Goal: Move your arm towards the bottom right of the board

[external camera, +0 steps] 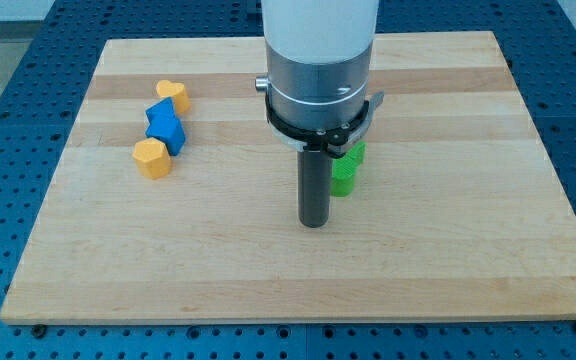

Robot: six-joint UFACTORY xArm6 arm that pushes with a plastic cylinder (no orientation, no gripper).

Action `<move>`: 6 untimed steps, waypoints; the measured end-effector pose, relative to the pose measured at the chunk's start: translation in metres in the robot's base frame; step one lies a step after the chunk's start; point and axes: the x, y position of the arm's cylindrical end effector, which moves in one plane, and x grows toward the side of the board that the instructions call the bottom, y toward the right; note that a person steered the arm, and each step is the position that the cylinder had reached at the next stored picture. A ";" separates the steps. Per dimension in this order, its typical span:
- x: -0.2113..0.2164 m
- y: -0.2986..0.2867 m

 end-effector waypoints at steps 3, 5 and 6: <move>0.025 0.000; 0.023 0.095; 0.023 0.159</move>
